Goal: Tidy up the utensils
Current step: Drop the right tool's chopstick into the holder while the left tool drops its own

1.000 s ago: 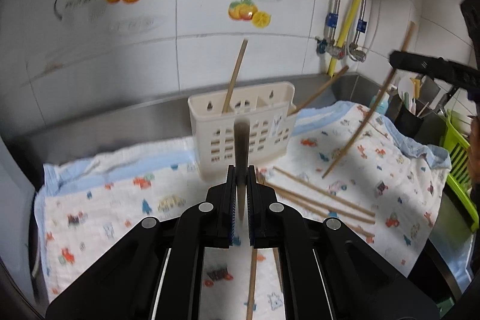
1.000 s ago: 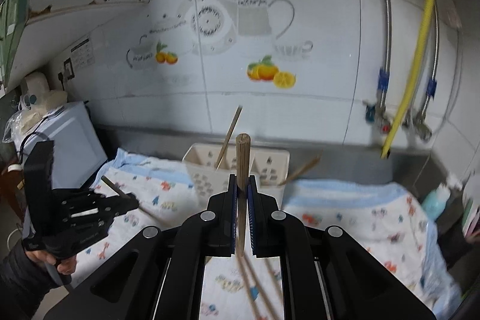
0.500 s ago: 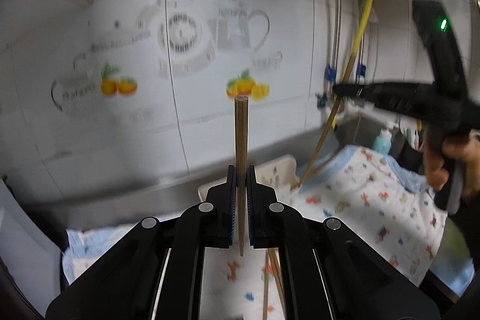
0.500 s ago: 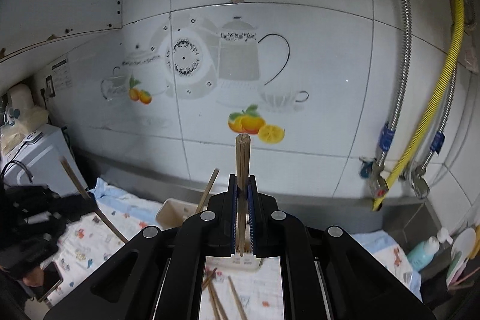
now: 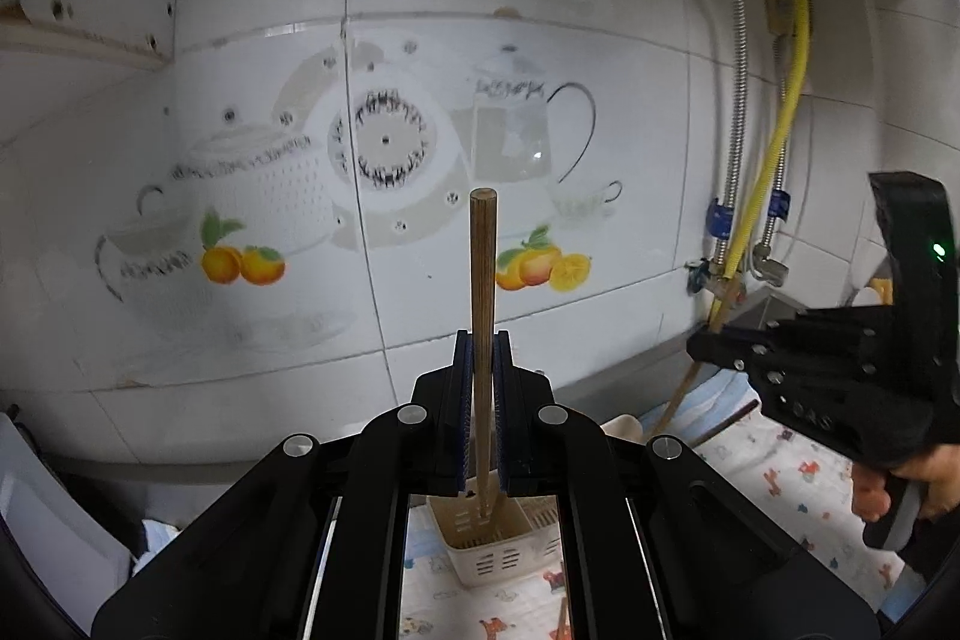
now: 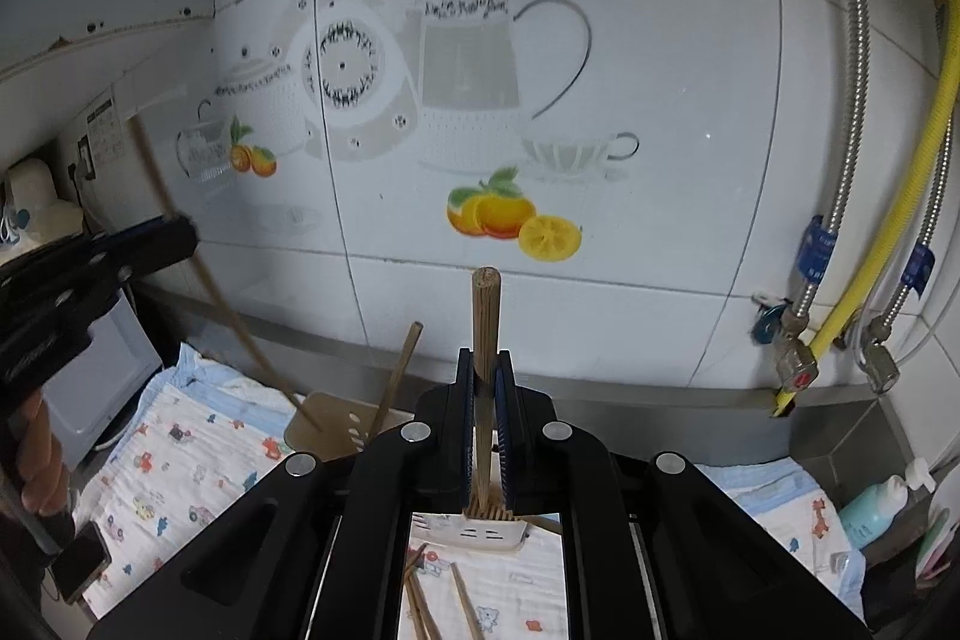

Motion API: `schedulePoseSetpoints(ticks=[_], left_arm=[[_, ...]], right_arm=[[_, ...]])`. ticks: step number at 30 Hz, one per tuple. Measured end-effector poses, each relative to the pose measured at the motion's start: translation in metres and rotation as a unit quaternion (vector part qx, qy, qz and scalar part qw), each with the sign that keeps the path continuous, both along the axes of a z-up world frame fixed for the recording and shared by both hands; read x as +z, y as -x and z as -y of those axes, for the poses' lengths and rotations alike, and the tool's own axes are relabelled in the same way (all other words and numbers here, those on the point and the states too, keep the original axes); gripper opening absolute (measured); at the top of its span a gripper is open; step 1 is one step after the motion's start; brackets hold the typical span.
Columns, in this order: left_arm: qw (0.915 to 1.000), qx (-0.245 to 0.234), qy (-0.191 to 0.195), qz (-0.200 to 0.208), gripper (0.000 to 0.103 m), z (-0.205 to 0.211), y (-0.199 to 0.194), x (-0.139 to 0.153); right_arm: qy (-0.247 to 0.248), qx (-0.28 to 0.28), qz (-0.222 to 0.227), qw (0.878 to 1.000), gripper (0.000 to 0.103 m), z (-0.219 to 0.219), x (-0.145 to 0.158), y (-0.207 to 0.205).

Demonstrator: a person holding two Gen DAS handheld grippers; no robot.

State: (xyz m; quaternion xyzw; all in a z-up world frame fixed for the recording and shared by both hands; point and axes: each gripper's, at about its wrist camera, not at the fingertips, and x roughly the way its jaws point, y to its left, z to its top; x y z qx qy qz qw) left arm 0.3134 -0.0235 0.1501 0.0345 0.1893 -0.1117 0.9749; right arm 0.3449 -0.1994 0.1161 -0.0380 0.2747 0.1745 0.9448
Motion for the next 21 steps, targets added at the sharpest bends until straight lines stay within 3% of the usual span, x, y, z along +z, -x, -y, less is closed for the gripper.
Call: schedulePoseSetpoints(ticks=[12, 19, 21], left_arm=[[0.9970, 0.016, 0.010, -0.075, 0.005, -0.009, -0.030, -0.044], [0.9963, 0.013, 0.010, -0.084, 0.006, -0.010, -0.030, -0.048], [0.9967, 0.016, 0.006, -0.079, 0.007, -0.009, -0.028, -0.047]], right_arm=[[0.005, -0.007, -0.020, 1.000, 0.007, 0.009, -0.021, -0.006], [0.007, -0.009, -0.024, 1.000, 0.008, 0.012, -0.023, -0.003], [0.007, -0.011, -0.020, 1.000, 0.015, 0.014, -0.021, 0.000]])
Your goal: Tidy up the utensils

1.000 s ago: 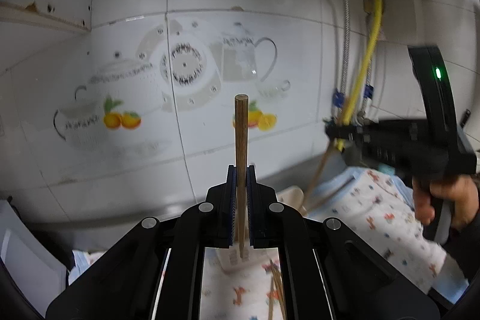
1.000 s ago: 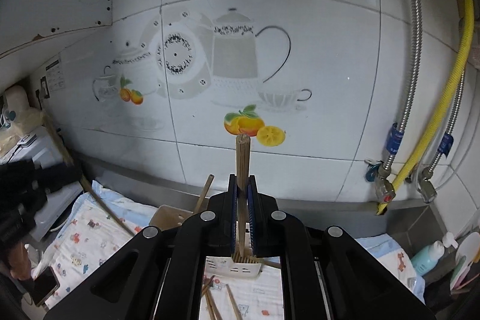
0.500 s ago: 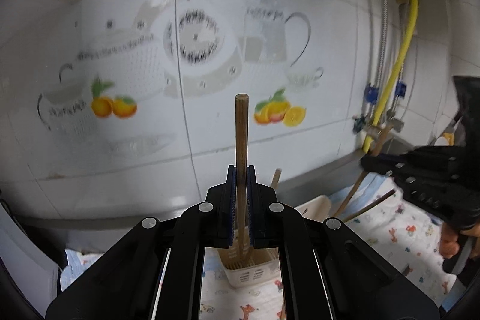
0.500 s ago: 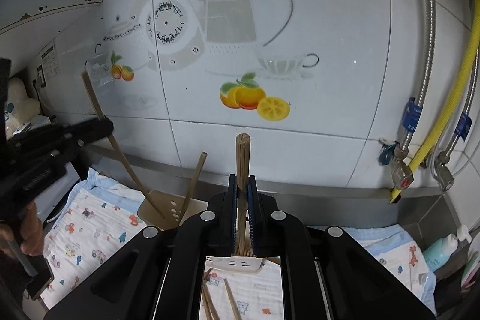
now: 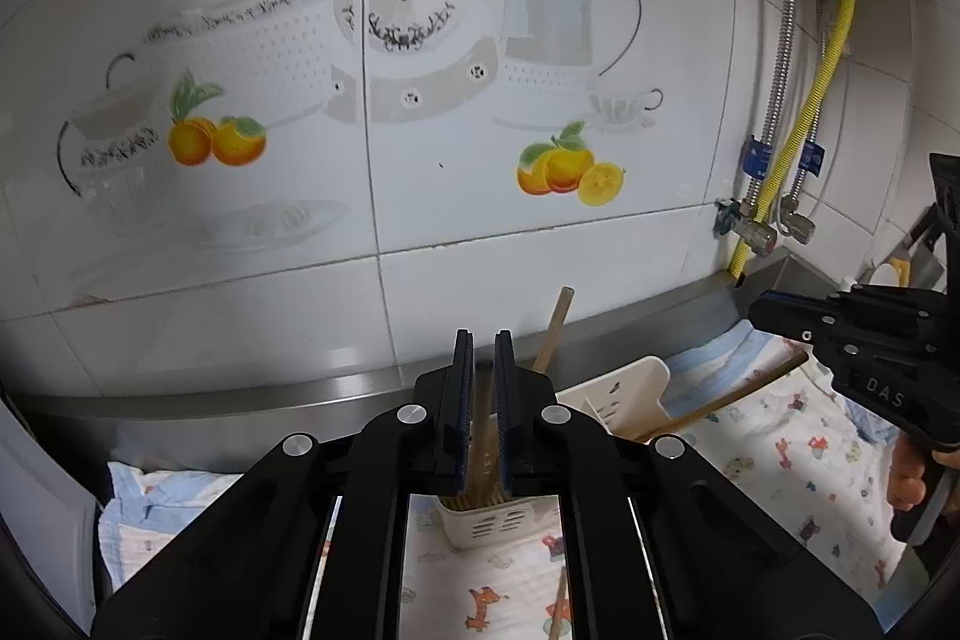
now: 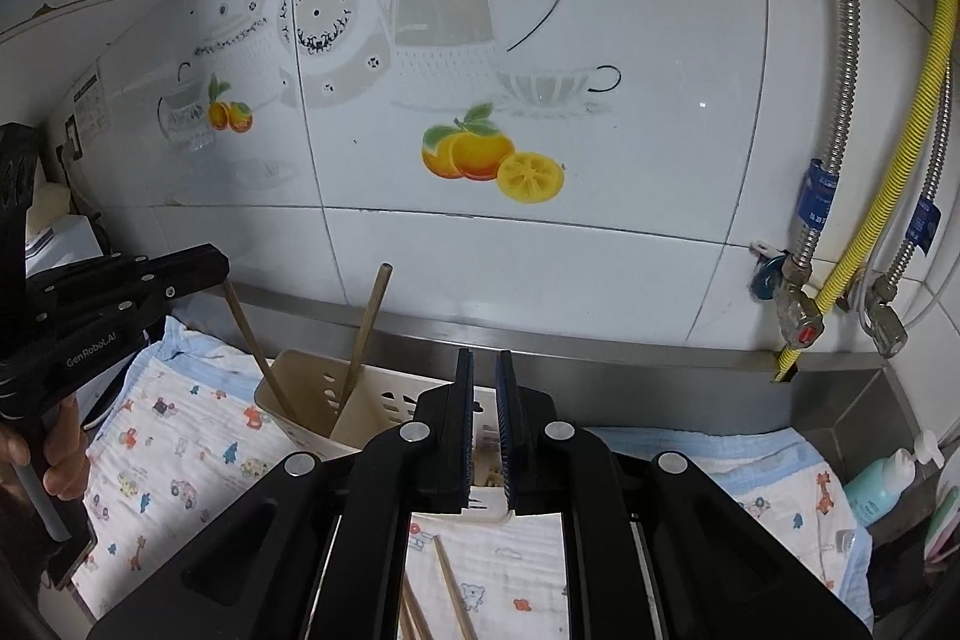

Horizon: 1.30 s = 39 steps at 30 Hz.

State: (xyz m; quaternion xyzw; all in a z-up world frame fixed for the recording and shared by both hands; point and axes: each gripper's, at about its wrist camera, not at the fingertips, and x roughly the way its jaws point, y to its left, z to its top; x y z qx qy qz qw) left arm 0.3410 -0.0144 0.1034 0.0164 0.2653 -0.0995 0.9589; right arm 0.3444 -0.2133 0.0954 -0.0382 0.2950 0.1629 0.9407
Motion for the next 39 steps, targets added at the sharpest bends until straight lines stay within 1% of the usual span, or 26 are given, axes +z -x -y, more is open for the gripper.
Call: schedulePoseSetpoints(ticks=[4, 6, 10, 14, 16, 19, 24, 25, 26, 28, 34, 39], left_arm=[[1.0000, -0.002, 0.002, 0.007, 0.008, -0.001, 0.008, 0.007], [0.9999, -0.004, 0.006, 0.014, 0.008, -0.004, 0.015, 0.012], [0.9997, -0.001, 0.017, 0.017, 0.009, -0.010, 0.032, 0.016], [0.9997, -0.003, 0.018, 0.014, 0.009, -0.013, 0.056, 0.009], [0.9997, -0.005, 0.022, 0.010, 0.009, -0.016, 0.069, 0.003], [0.9995, -0.008, 0.031, 0.002, 0.010, -0.019, 0.088, -0.010], [0.9990, -0.004, 0.040, -0.018, 0.010, -0.025, 0.118, -0.040], [0.9990, -0.003, 0.040, -0.021, 0.012, -0.026, 0.124, -0.046], [0.9989, -0.003, 0.040, -0.025, 0.019, -0.027, 0.129, -0.052], [0.9987, 0.001, 0.039, -0.031, 0.023, -0.029, 0.142, -0.066], [0.9965, -0.015, 0.049, -0.066, 0.023, -0.027, 0.169, -0.107], [0.9937, -0.047, 0.029, -0.097, 0.023, -0.008, 0.186, -0.142]], right_arm=[[-0.001, -0.006, 0.010, 1.000, 0.020, 0.004, 0.007, 0.010], [-0.003, -0.009, 0.014, 1.000, 0.026, 0.007, 0.010, 0.018], [0.002, -0.010, 0.021, 1.000, 0.027, 0.010, 0.012, 0.037], [0.002, -0.007, 0.023, 1.000, 0.033, 0.013, 0.006, 0.062], [0.001, -0.002, 0.019, 1.000, 0.033, 0.014, 0.000, 0.075], [0.001, 0.004, 0.012, 1.000, 0.033, 0.016, -0.013, 0.095], [-0.001, 0.008, -0.004, 1.000, 0.033, 0.020, -0.042, 0.128], [0.002, 0.008, -0.006, 1.000, 0.033, 0.020, -0.047, 0.132], [0.004, 0.008, -0.010, 1.000, 0.033, 0.020, -0.054, 0.138], [0.003, 0.009, -0.021, 1.000, 0.033, 0.023, -0.068, 0.148], [0.002, 0.007, -0.038, 0.999, 0.033, 0.031, -0.101, 0.174], [0.011, -0.001, -0.049, 0.999, 0.033, 0.038, -0.119, 0.185]])
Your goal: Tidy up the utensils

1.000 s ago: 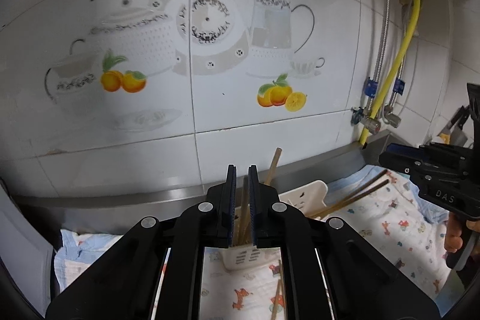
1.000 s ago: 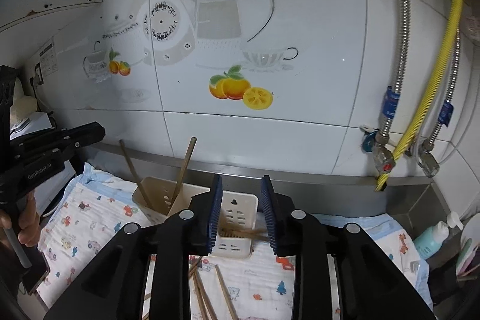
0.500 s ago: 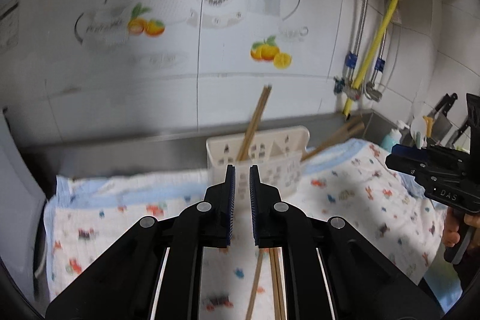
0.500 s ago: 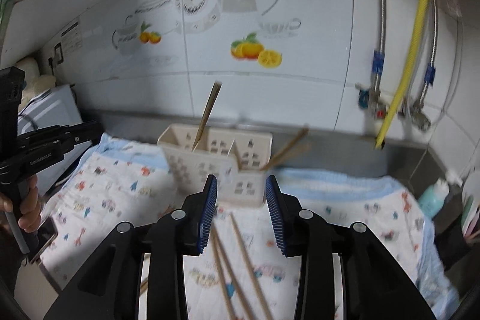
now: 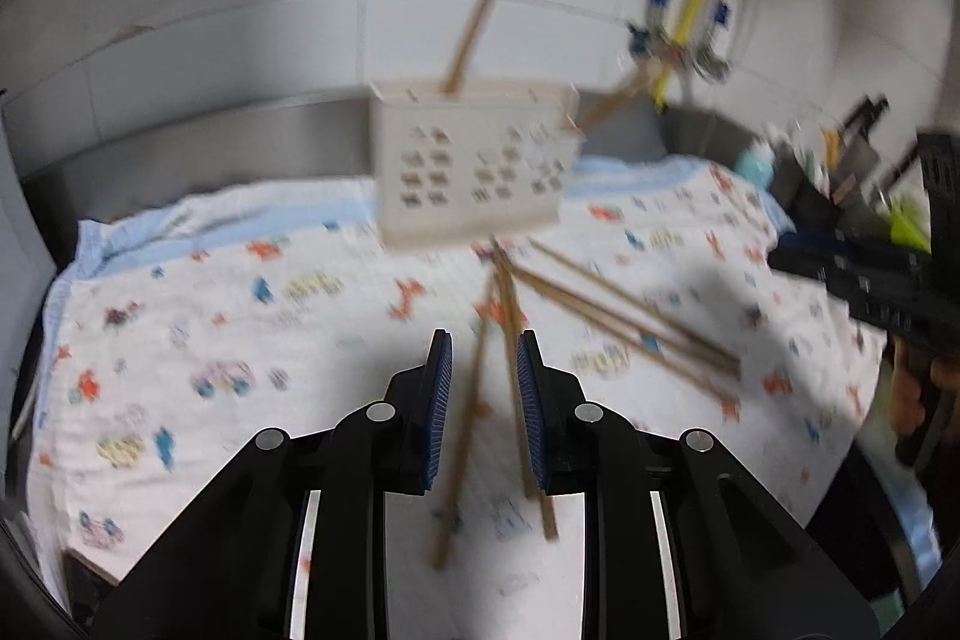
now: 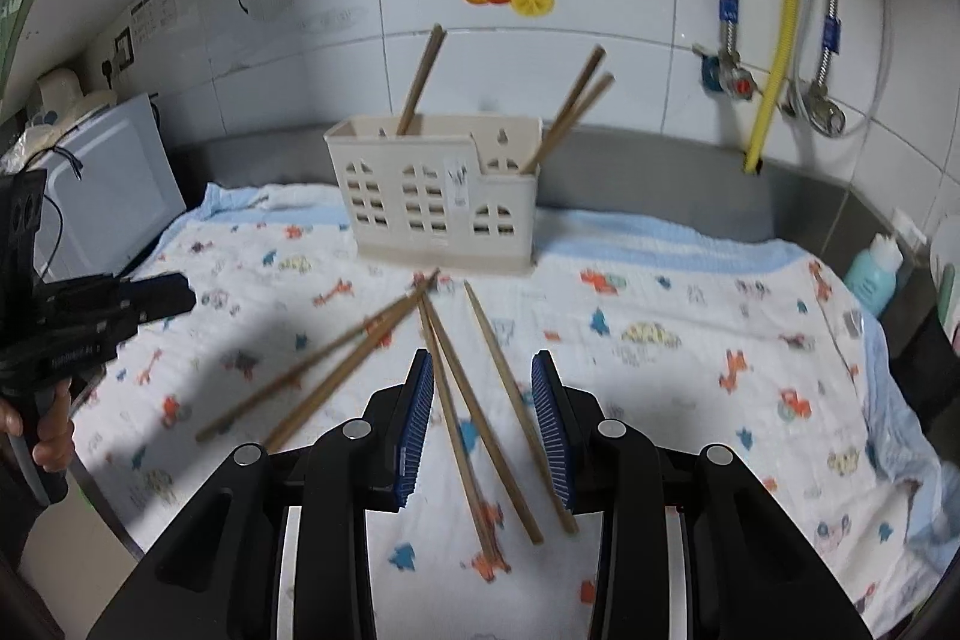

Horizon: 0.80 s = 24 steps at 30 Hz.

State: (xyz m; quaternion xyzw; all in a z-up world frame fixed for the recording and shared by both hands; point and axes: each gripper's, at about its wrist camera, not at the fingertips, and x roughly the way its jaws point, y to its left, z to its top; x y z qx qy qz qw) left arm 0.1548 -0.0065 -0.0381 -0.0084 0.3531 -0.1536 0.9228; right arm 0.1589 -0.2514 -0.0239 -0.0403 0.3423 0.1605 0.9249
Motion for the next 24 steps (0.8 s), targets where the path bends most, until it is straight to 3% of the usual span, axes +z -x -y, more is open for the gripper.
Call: schedulePoseSetpoints(ticks=[14, 24], left_arm=[[0.9965, -0.056, -0.006, -0.063, 0.018, 0.045, 0.005, -0.064], [0.9955, -0.044, -0.010, -0.083, 0.018, 0.048, -0.007, -0.082]], right_arm=[[-0.007, -0.012, -0.024, 1.000, 0.034, 0.020, -0.028, 0.003], [-0.018, -0.011, -0.035, 0.999, 0.036, 0.027, -0.040, -0.003]])
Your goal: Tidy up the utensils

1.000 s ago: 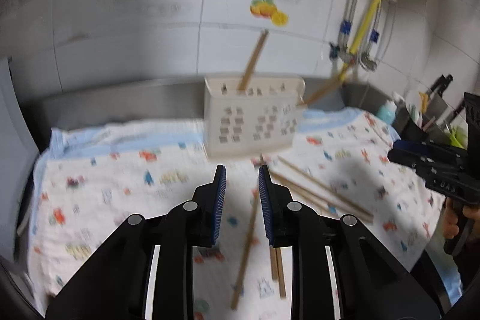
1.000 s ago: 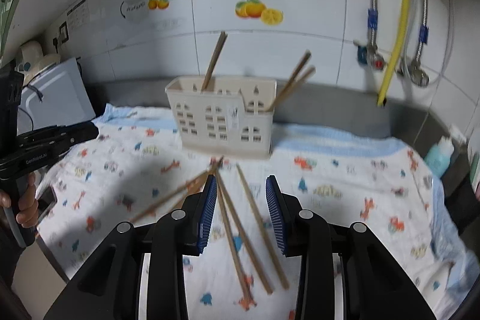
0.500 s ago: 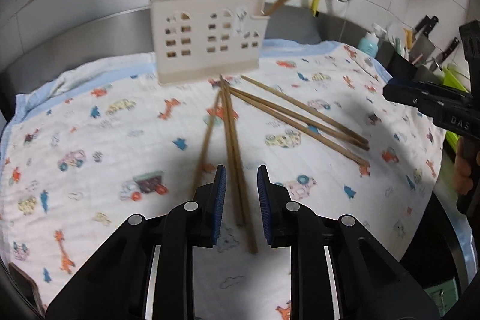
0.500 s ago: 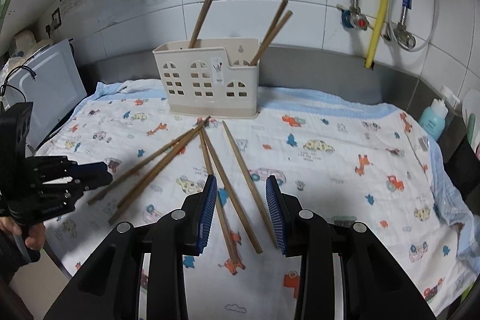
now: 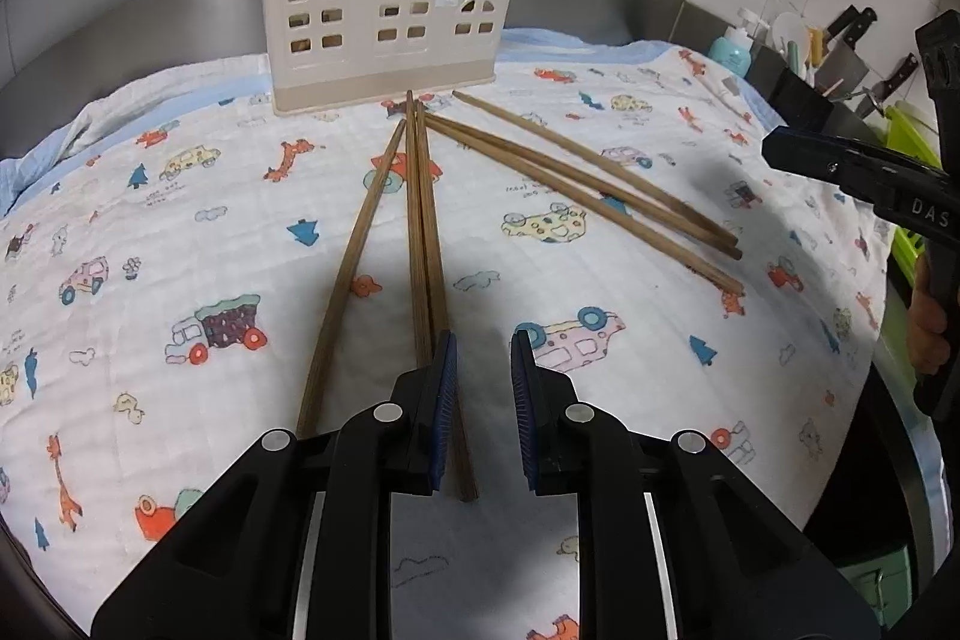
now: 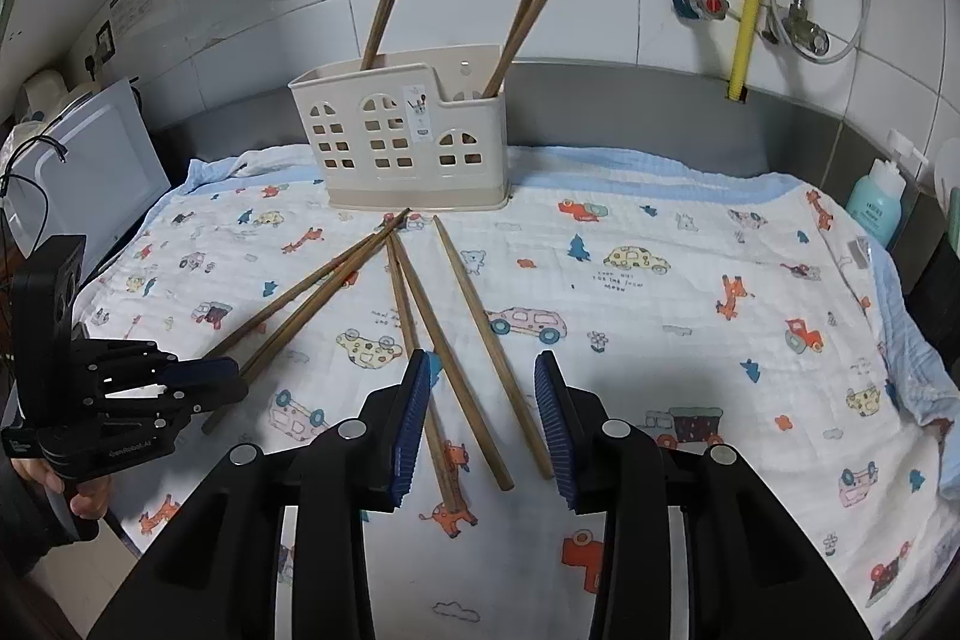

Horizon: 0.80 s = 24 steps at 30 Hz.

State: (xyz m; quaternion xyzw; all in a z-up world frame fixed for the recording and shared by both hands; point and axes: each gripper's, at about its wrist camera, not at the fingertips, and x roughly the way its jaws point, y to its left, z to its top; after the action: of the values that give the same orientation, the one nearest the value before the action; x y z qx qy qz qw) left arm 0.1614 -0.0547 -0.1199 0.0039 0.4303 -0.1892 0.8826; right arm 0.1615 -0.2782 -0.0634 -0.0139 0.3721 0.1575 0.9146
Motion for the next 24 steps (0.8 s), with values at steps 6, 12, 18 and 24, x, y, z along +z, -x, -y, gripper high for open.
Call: schedulePoseSetpoints(ticks=[6, 12, 18, 24], left_arm=[[0.9999, 0.011, 0.001, -0.007, 0.018, -0.002, -0.006, -0.004], [0.9997, 0.019, -0.006, -0.016, 0.018, 0.000, -0.009, -0.009], [0.9995, 0.024, -0.010, -0.016, 0.018, 0.006, -0.010, -0.010], [0.9996, 0.023, -0.015, -0.008, 0.018, 0.013, -0.008, -0.010]], right_arm=[[-0.001, 0.000, -0.006, 1.000, 0.036, 0.004, -0.006, -0.003], [-0.001, 0.001, -0.012, 1.000, 0.036, 0.005, -0.012, -0.004], [-0.006, 0.006, -0.020, 1.000, 0.036, 0.006, -0.019, -0.005], [-0.004, 0.028, -0.026, 0.999, 0.034, -0.002, -0.026, 0.000]])
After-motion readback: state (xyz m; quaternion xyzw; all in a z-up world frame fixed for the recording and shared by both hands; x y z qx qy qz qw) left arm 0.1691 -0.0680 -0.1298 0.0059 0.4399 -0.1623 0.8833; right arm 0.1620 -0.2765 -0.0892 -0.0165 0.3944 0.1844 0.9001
